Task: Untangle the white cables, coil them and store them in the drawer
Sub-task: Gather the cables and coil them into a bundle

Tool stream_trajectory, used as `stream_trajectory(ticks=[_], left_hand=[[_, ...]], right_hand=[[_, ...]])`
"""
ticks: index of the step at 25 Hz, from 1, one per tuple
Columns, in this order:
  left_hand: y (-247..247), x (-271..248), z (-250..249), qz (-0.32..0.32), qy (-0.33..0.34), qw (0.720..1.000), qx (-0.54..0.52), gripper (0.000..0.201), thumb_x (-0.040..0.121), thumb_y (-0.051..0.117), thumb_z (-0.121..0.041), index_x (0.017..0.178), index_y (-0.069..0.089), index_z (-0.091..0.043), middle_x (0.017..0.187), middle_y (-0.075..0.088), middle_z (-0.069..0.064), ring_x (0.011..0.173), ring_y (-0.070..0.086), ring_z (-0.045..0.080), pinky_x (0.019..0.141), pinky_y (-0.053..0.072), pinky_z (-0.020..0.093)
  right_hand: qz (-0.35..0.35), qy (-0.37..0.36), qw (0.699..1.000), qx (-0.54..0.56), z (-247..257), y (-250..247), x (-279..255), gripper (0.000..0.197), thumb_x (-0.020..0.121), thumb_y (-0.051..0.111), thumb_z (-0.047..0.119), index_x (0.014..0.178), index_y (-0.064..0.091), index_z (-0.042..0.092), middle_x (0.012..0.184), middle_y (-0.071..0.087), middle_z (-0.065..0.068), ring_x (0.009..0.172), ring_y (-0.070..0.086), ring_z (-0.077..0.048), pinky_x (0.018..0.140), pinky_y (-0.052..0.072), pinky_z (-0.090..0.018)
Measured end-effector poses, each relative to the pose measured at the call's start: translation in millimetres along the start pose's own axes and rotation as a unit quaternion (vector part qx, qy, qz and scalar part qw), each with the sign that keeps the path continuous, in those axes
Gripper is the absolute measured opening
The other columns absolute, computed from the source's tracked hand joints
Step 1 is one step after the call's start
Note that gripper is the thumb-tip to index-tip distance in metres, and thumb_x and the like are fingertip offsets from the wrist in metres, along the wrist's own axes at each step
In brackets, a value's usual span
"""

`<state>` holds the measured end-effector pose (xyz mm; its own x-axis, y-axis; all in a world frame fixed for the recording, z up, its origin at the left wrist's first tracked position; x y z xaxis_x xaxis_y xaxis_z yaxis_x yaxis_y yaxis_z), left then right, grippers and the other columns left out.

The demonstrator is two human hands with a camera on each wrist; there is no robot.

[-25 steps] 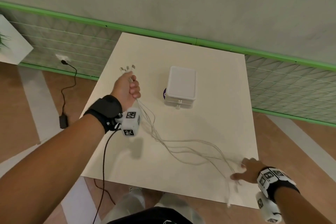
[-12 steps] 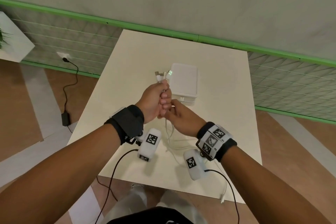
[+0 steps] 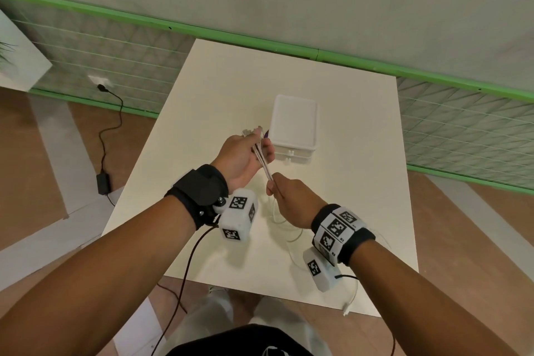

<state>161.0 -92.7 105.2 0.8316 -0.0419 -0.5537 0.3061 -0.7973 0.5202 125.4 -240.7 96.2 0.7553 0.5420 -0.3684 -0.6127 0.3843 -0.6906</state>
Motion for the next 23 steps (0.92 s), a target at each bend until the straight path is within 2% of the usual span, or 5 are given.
stream_trajectory(ticks=[6,11,15,18,23], left_hand=[[-0.1,-0.8,2.5,-0.013,0.054,0.979,0.196,0.026,0.097,0.062,-0.034,0.085,0.053,-0.012,0.064,0.040,-0.005,0.048,0.027,0.012,0.049,0.025,0.026],[-6.6,2.4,-2.3,-0.043,0.116,0.942,0.313,0.043,0.101,0.052,-0.038,0.063,0.041,-0.021,0.047,0.037,-0.014,0.046,0.025,0.016,0.049,0.026,0.027],[-28.2,9.8,-6.2,-0.071,0.131,0.917,0.370,0.041,0.097,0.052,-0.047,0.067,0.044,-0.021,0.058,0.045,-0.007,0.050,0.035,0.016,0.056,0.031,0.030],[-35.7,11.3,-7.5,-0.077,0.140,0.871,0.465,0.040,0.099,0.049,-0.047,0.077,0.050,-0.013,0.072,0.054,0.001,0.062,0.045,0.018,0.064,0.037,0.033],[-18.9,5.9,-0.3,0.022,0.115,0.828,0.548,0.037,0.101,0.045,-0.048,0.090,0.059,-0.015,0.088,0.072,-0.004,0.072,0.057,0.010,0.068,0.040,0.030]], right_hand=[[0.022,-0.018,1.000,-0.001,0.5,9.6,-4.6,0.024,0.107,0.030,0.019,0.101,0.052,0.010,0.080,0.053,0.006,0.074,0.050,-0.021,0.071,0.035,-0.029],[0.041,-0.001,0.999,0.030,-5.2,-6.9,-4.3,0.028,0.106,0.036,0.030,0.103,0.061,0.017,0.081,0.059,0.004,0.070,0.053,-0.014,0.068,0.043,-0.031],[0.082,-0.026,0.996,-0.010,-11.6,-17.3,-8.7,0.022,0.105,0.038,0.035,0.095,0.054,0.025,0.077,0.057,0.003,0.066,0.052,-0.016,0.068,0.045,-0.034],[0.056,-0.068,0.991,-0.101,-20.2,-34.7,-4.6,0.021,0.106,0.035,0.032,0.094,0.051,0.024,0.078,0.058,0.001,0.070,0.054,-0.023,0.071,0.049,-0.040],[0.011,-0.100,0.988,-0.117,-14.9,-49.9,4.6,0.023,0.106,0.034,0.028,0.092,0.050,0.022,0.084,0.058,0.002,0.075,0.051,-0.022,0.070,0.042,-0.035]])
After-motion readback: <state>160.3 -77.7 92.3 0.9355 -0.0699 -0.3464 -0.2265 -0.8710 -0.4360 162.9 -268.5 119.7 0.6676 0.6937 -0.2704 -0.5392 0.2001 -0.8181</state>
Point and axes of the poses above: each hand's wrist, its own x-axis towards the middle knuckle, its own y-axis out of the palm, z = x × y, the point moved 2 cm from there along x, towards the middle knuckle
